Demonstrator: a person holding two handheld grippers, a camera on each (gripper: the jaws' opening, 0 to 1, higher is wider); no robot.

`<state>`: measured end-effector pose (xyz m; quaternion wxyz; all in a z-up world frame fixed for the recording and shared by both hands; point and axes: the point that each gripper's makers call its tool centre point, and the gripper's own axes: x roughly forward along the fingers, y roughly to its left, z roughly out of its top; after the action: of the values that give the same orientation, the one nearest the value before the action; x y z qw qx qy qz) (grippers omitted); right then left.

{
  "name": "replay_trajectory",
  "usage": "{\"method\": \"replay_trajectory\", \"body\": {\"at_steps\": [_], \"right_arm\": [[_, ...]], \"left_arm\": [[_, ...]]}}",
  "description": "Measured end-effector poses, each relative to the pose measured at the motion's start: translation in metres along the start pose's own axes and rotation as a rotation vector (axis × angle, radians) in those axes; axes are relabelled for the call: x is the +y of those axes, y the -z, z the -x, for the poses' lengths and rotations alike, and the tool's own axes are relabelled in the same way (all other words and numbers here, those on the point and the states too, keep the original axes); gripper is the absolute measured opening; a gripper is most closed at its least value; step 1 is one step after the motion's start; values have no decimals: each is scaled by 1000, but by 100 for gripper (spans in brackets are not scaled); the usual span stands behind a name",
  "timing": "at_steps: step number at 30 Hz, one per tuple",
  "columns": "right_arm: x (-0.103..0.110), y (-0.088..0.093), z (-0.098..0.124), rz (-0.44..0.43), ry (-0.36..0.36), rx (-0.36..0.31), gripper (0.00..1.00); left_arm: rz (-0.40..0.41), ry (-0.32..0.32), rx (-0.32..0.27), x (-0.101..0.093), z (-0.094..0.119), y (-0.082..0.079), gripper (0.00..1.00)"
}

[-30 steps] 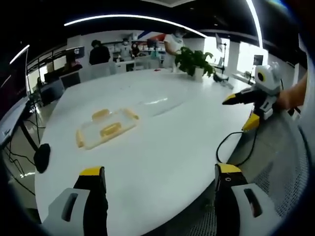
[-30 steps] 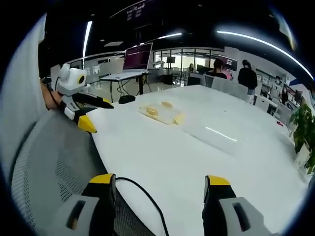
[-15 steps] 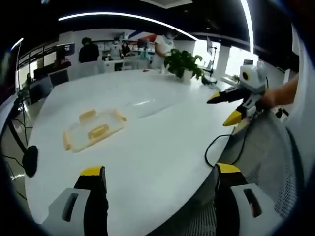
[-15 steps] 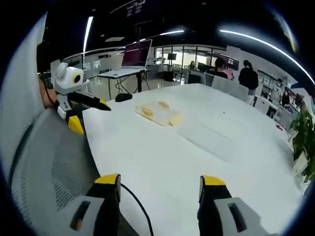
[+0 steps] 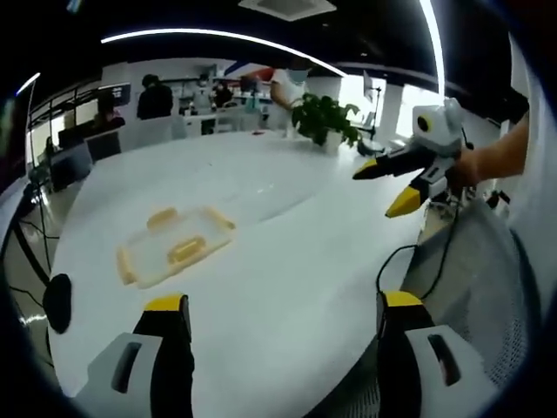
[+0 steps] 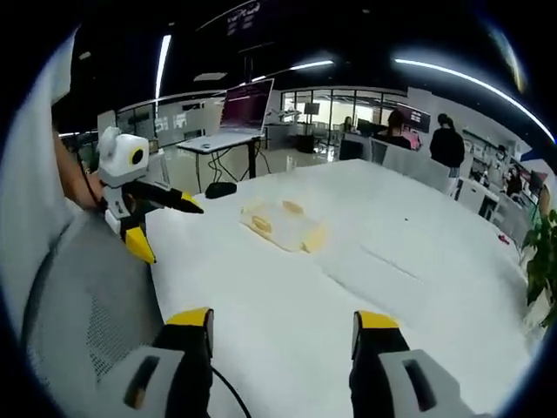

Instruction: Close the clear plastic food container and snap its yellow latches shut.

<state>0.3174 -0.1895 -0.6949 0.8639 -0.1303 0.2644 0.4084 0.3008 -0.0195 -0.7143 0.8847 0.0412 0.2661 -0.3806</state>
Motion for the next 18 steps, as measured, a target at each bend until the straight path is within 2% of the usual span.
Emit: {"method": "replay_trajectory", "body": {"at_steps": [10, 13, 18], "right_arm": [[-6, -2, -14, 40, -22, 41, 58], [-10, -6, -20, 39, -25, 40, 59], [-12, -13, -31, 42, -38, 38, 58]], "left_arm": [[-17, -18, -6, 17, -9, -3, 86], [-86, -18, 27, 18, -17, 2, 86], [-79, -1, 17, 19, -26, -2, 86]]}}
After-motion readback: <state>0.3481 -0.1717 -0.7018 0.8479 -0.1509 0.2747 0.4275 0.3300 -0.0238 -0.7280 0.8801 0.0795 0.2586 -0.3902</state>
